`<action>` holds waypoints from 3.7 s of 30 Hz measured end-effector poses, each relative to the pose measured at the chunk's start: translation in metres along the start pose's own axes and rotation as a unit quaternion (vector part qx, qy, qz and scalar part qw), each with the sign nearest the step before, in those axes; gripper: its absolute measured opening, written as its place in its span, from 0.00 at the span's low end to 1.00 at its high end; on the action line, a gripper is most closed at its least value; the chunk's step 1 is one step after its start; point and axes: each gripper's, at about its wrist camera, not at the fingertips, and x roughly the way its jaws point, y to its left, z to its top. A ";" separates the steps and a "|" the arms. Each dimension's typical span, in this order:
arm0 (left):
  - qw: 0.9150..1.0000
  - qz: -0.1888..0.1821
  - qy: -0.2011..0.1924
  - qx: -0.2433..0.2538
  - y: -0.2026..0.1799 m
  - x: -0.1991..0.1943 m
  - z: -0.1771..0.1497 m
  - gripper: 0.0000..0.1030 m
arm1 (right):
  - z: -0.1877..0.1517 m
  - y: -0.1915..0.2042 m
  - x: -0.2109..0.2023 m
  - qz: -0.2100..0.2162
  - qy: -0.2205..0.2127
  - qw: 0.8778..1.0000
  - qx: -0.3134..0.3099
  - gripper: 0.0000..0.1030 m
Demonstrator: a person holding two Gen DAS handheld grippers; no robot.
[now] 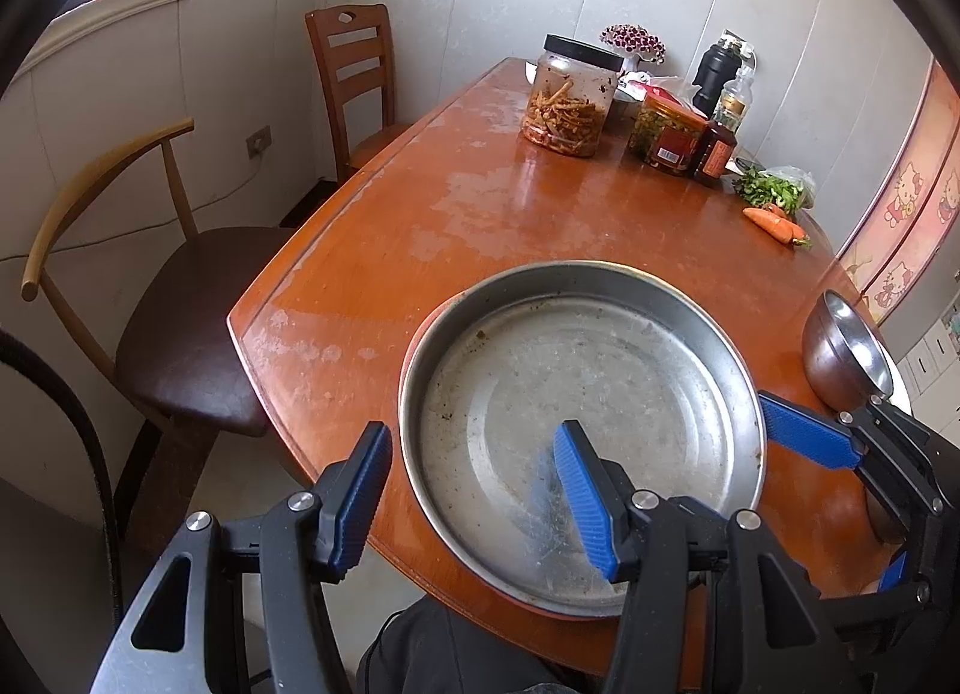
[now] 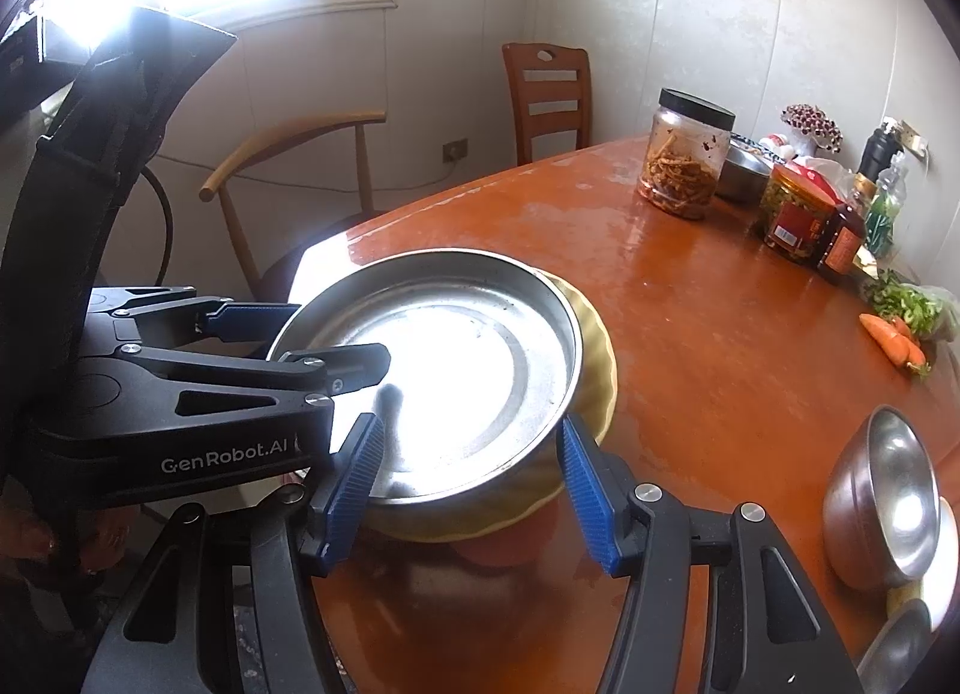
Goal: Organize plates and bowls
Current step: 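Lower the steel tray onto the yellow shell plate, then open the left tool and withdraw from the steel tray, then move the left tool to the large steel basin and grasp its rim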
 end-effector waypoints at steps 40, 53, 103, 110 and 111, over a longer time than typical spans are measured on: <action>0.999 0.026 -0.044 0.002 -0.019 -0.049 -0.007 0.61 | -0.021 -0.016 -0.039 -0.028 -0.028 0.998 0.039 0.67; 0.998 0.021 -0.056 0.015 -0.047 -0.064 -0.009 0.63 | -0.033 -0.028 -0.069 -0.036 -0.054 0.996 0.059 0.72; 0.993 -0.048 -0.026 0.107 -0.248 -0.040 -0.023 0.64 | -0.132 -0.178 -0.195 -0.117 -0.102 0.973 0.172 0.75; 0.991 -0.064 -0.015 0.113 -0.264 -0.033 -0.031 0.64 | -0.149 -0.191 -0.202 -0.126 -0.099 0.969 0.190 0.75; 0.991 -0.066 -0.012 0.114 -0.266 -0.031 -0.033 0.64 | -0.153 -0.193 -0.203 -0.128 -0.098 0.968 0.193 0.75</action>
